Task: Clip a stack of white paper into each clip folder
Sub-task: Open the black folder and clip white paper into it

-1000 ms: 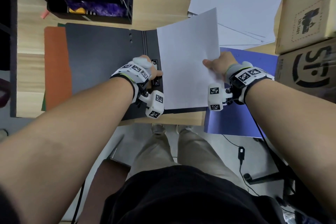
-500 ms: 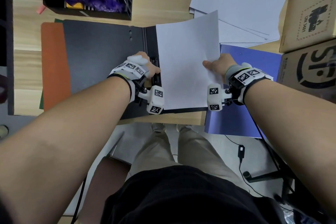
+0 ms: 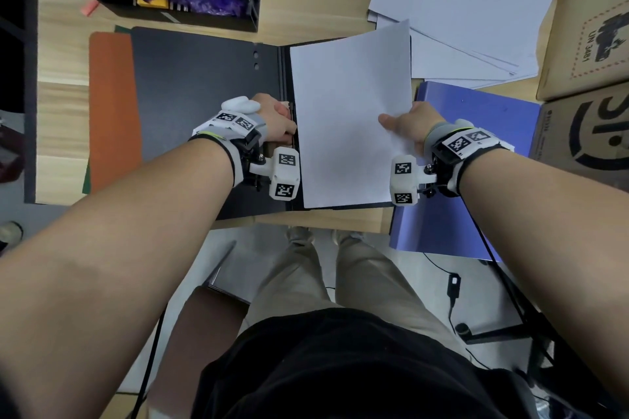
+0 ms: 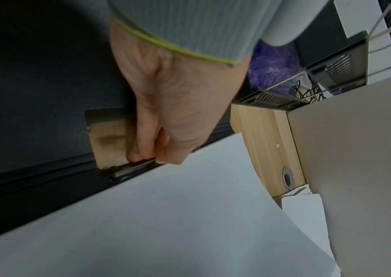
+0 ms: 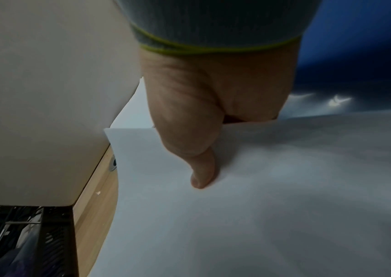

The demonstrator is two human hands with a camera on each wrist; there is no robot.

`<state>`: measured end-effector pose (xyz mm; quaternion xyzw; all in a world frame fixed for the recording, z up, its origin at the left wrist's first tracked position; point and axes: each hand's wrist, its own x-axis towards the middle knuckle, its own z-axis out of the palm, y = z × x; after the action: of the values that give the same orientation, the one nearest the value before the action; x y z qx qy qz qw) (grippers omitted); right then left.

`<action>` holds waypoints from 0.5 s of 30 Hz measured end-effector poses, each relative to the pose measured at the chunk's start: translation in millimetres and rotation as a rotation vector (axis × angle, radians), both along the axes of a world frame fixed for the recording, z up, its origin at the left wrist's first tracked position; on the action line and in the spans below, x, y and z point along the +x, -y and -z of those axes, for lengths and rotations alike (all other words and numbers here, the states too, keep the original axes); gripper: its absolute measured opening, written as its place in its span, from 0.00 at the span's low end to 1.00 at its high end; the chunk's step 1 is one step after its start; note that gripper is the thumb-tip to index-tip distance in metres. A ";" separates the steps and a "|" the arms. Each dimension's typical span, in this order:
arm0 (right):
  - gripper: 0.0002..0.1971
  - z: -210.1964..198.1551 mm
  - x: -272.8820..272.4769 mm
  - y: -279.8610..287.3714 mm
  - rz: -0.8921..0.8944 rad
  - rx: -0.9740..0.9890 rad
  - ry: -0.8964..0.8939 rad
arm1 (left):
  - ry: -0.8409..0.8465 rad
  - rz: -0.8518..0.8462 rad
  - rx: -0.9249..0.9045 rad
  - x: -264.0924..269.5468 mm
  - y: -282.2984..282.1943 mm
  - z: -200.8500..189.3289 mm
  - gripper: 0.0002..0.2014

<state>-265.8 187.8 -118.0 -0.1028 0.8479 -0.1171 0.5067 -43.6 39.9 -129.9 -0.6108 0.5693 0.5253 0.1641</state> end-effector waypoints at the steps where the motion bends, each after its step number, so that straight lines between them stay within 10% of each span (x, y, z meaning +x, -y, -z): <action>1: 0.36 1.3 0.9 1.0 0.015 -0.013 -0.010 | -0.014 -0.019 0.016 -0.3 -0.3 -0.3 0.07; 15: 0.27 3.0 3.9 6.8 0.137 -0.082 0.036 | -0.012 -0.085 0.058 -5.4 -0.3 -1.2 0.16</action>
<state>-261.9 181.0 -121.0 -0.0633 0.8382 -0.1881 0.5079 -49.0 40.1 -128.7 -0.6262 0.5286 0.5516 0.1558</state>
